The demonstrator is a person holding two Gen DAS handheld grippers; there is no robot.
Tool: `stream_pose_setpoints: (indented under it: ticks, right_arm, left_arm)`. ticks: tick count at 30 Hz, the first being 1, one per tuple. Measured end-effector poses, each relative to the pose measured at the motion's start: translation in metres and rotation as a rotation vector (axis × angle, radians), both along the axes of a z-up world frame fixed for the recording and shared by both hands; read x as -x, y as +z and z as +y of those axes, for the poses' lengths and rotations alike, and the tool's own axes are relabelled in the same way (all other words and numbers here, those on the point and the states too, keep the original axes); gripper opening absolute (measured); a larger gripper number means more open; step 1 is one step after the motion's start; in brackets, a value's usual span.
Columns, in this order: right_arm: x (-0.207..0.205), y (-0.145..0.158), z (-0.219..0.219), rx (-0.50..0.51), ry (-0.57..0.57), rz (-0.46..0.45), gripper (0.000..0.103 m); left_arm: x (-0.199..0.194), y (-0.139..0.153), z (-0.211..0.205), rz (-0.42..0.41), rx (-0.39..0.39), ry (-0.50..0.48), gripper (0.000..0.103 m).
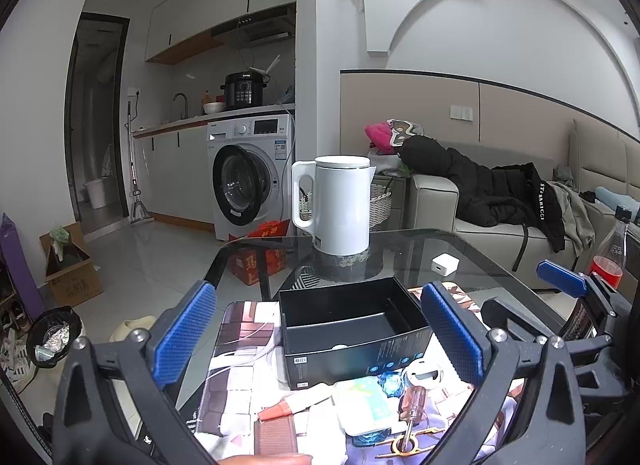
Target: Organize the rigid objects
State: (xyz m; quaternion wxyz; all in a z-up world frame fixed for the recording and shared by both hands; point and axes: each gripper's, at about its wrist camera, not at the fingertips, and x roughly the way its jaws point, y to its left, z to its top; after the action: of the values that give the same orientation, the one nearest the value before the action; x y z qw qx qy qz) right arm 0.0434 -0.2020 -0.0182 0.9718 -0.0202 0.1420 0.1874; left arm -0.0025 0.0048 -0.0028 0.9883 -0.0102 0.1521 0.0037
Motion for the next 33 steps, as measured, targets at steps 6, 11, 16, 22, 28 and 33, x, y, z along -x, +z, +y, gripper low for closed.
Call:
stream_pose_setpoints:
  ticks: [6, 11, 16, 22, 28, 33]
  right_arm:
    - [-0.0006, -0.0015, 0.0006, -0.001, 0.002, 0.004, 0.103]
    - [-0.0025, -0.0041, 0.0014, 0.0, 0.004, 0.016, 0.103]
    - [-0.005, -0.0064, 0.0021, 0.001, 0.008, 0.025, 0.103]
    - [-0.0046, -0.009, 0.0043, 0.002, 0.008, 0.029, 0.103]
    - [-0.0049, -0.0101, 0.0053, 0.004, 0.009, 0.039, 0.103]
    - [-0.0052, -0.0096, 0.0056, 0.002, 0.011, 0.039, 0.103]
  left_arm:
    - [-0.0007, -0.0017, -0.0015, 0.005, -0.003, -0.003, 0.103]
    - [-0.0009, -0.0024, -0.0028, 0.007, -0.004, -0.002, 0.103]
    - [-0.0004, -0.0025, -0.0026, 0.01, -0.003, 0.0, 0.103]
    - [-0.0007, -0.0025, -0.0026, 0.009, -0.005, 0.0, 0.103]
    - [-0.0012, -0.0042, -0.0022, 0.012, -0.004, 0.0, 0.103]
    - [-0.0013, -0.0042, -0.002, 0.011, -0.003, -0.002, 0.103]
